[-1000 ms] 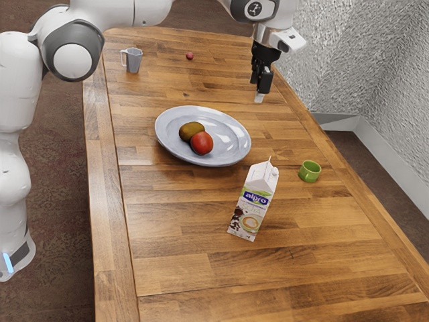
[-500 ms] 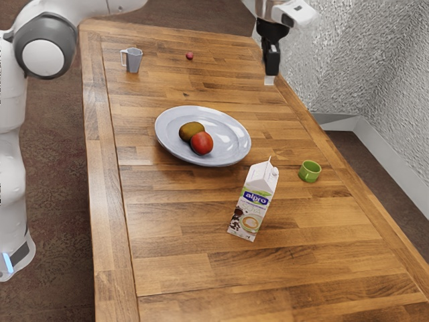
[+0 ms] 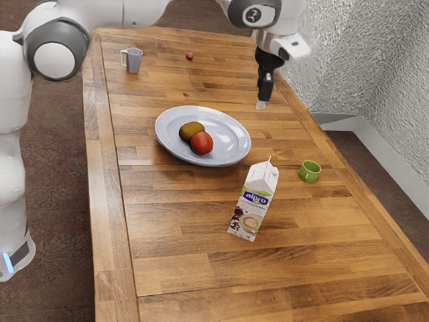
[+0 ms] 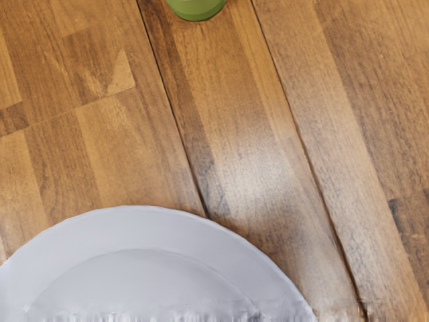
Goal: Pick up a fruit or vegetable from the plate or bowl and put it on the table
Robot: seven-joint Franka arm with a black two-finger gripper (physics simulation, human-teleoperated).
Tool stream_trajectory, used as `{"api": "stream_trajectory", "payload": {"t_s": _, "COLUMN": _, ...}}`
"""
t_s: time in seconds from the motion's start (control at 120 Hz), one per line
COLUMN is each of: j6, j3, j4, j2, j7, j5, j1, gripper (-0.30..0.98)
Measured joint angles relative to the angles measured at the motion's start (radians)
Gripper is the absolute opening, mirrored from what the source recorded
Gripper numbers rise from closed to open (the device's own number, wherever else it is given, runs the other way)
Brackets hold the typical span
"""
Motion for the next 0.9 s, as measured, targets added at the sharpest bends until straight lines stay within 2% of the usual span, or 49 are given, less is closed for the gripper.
{"api": "stream_trajectory", "payload": {"t_s": 0.1, "j6": 0.039, "j3": 0.03, "j4": -0.189, "j2": -0.122, "j7": 0.029, "j5": 0.093, "j1": -0.022, "gripper": 0.69}}
{"api": "stream_trajectory", "payload": {"t_s": 0.208, "j6": 0.061, "j3": 0.042, "j4": -0.284, "j2": -0.208, "j7": 0.046, "j5": 0.138, "j1": -0.042, "gripper": 0.69}}
{"api": "stream_trajectory", "payload": {"t_s": 0.35, "j6": 0.074, "j3": 0.16, "j4": -0.345, "j2": -0.258, "j7": 0.042, "j5": 0.08, "j1": -0.188, "gripper": 0.69}}
{"api": "stream_trajectory", "payload": {"t_s": 0.442, "j6": 0.048, "j3": 0.333, "j4": -0.376, "j2": -0.297, "j7": -0.014, "j5": 0.062, "j1": -0.371, "gripper": 0.69}}
{"api": "stream_trajectory", "payload": {"t_s": 0.492, "j6": 0.038, "j3": 0.389, "j4": -0.382, "j2": -0.303, "j7": -0.019, "j5": 0.057, "j1": -0.422, "gripper": 0.69}}
{"api": "stream_trajectory", "payload": {"t_s": 0.767, "j6": 0.162, "j3": 0.446, "j4": -0.519, "j2": -0.295, "j7": 0.267, "j5": 0.073, "j1": -0.415, "gripper": 0.69}}
{"api": "stream_trajectory", "payload": {"t_s": 0.9, "j6": 0.186, "j3": 0.442, "j4": -0.591, "j2": -0.358, "j7": 0.384, "j5": 0.074, "j1": -0.451, "gripper": 0.69}}
